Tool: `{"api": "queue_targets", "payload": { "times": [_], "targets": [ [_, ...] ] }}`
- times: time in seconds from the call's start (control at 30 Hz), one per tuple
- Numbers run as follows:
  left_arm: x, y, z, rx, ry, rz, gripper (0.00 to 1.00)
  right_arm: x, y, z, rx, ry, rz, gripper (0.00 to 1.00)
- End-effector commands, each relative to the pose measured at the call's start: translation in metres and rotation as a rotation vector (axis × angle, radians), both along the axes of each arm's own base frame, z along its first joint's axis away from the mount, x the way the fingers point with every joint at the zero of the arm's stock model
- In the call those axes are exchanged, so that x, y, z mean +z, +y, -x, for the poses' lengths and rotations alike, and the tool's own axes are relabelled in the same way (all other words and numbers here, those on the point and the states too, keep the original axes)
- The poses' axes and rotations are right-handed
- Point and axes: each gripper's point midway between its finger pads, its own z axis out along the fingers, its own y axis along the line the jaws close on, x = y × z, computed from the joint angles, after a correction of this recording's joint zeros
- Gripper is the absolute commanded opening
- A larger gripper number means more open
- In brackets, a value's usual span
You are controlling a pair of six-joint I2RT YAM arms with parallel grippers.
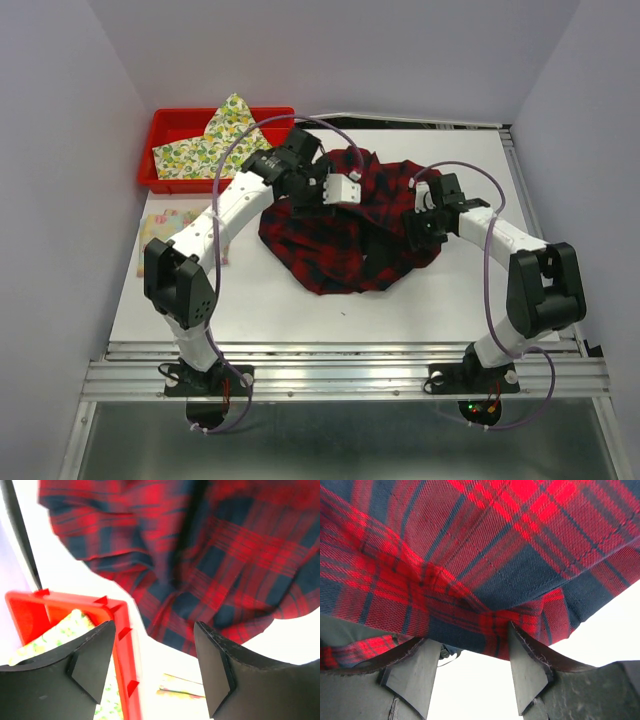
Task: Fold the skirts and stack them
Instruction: Flatten the skirt out
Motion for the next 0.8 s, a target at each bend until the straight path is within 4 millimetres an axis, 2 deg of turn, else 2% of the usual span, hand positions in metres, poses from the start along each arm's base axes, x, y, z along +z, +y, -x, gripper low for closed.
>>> {"api": "queue_targets", "payload": {
  "times": [0.0,0.13,0.23,0.27,0.33,0.37,0.47,0.5,0.57,0.63,0.67,0.7,0.77],
  "targets": [
    [-0.021,-0.005,0.015,-0.124,-0.099,-0.152,0.76,0.025,0.006,-0.021,0.012,-0.079,-0.028,0.6],
    [-0.03,-0.019,0.0,-0.125,-0.175,-0.169,0.76,0.032,0.004,-0.023,-0.001,-0.099,-0.021,0.61],
    [-0.039,-0.031,-0.018,-0.105,-0.225,-0.173,0.74,0.035,0.003,-0.023,-0.002,-0.111,-0.016,0.62],
    [-0.032,-0.036,-0.027,-0.093,-0.266,-0.16,0.7,0.037,0.003,-0.024,-0.003,-0.116,-0.019,0.62],
    [-0.026,-0.044,-0.03,-0.094,-0.285,-0.145,0.58,0.038,0.002,-0.024,-0.01,-0.119,-0.013,0.63],
    [-0.017,-0.049,-0.032,-0.091,-0.288,-0.129,0.36,0.039,-0.003,-0.025,-0.021,-0.122,-0.01,0.63],
    [0.003,-0.052,-0.034,-0.08,-0.29,-0.108,0.02,0.044,-0.011,-0.027,-0.026,-0.135,-0.034,0.64],
    [0.019,-0.052,-0.036,-0.063,-0.306,-0.092,0.0,0.047,-0.015,-0.029,-0.031,-0.146,-0.04,0.64],
    [0.04,-0.049,-0.038,-0.036,-0.329,-0.067,0.0,0.052,-0.027,-0.033,-0.047,-0.163,-0.044,0.65],
    [0.056,-0.045,-0.041,0.02,-0.328,-0.024,0.0,0.055,-0.032,-0.034,-0.048,-0.17,-0.04,0.7],
    [0.057,-0.042,-0.042,0.046,-0.308,-0.017,0.0,0.056,-0.037,-0.034,-0.044,-0.178,-0.03,0.71],
    [0.084,-0.043,-0.048,0.083,-0.339,0.038,0.0,0.061,-0.035,-0.03,-0.033,-0.18,-0.039,0.72],
    [0.108,-0.043,-0.057,0.202,-0.33,0.148,0.0,0.069,-0.039,-0.026,-0.04,-0.191,-0.039,0.73]
  ]
}}
